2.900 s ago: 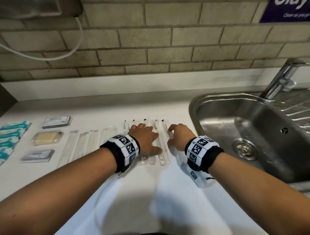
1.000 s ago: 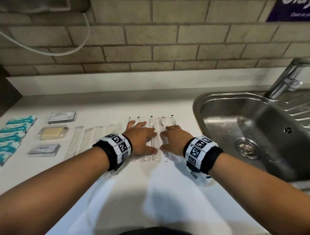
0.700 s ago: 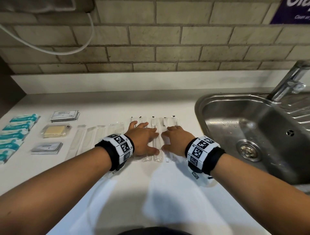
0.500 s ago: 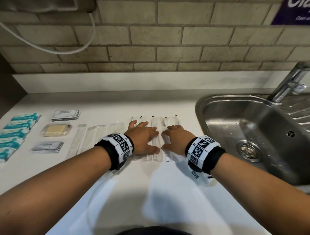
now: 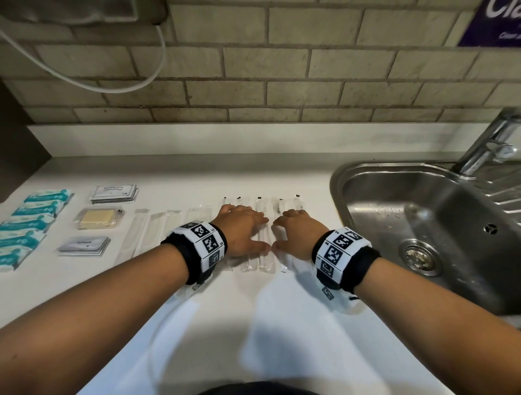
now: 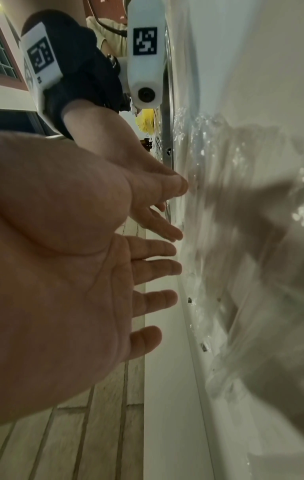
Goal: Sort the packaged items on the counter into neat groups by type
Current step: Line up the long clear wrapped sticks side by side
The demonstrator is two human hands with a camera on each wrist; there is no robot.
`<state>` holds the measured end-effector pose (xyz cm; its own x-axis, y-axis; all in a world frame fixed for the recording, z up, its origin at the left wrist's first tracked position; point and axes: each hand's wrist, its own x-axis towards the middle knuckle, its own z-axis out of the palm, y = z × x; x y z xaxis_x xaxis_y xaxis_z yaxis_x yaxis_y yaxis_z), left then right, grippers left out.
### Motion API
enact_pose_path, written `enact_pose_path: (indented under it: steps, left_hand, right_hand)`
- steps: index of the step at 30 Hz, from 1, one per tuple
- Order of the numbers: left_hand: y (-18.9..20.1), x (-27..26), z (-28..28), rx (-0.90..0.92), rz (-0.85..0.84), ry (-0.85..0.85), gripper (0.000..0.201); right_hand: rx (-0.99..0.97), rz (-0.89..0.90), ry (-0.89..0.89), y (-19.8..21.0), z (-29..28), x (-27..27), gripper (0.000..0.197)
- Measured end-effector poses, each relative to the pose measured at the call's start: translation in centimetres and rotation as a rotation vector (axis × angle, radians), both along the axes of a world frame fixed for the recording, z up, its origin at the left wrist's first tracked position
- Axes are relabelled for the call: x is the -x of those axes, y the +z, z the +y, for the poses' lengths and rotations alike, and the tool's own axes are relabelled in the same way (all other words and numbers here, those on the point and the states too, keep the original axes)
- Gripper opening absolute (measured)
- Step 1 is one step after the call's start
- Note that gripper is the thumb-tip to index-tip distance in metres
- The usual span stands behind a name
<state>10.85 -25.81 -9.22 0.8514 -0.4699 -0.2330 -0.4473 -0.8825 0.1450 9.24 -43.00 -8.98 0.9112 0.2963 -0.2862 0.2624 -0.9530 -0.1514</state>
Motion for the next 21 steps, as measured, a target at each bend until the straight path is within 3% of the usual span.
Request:
enact_pose_path:
  steps: [6, 12, 16, 21]
  left_hand:
    - [1.0, 0.1, 1.6, 0.144, -0.070, 0.078, 0.051]
    - [1.9, -0.1, 8.0, 0.266, -0.177, 0.208, 0.026]
    - [0.5, 0.0, 12.8, 0.139, -0.103, 0.302, 0.040]
    - [-0.3, 1.5, 14.5, 0.014, -0.166, 0.181, 0.057]
  right_hand:
    - [-0.044, -0.028, 0.014, 0.5, 0.9, 0.3, 0.056]
    - [-0.132, -0.112, 0.166, 1.2, 5.3, 0.6, 0.050]
    - [-0.111, -0.133, 0.304, 1.6, 8.8, 0.7, 0.045]
    - [0.011, -0.089, 0.351, 1.0, 12.4, 0.1, 0.042]
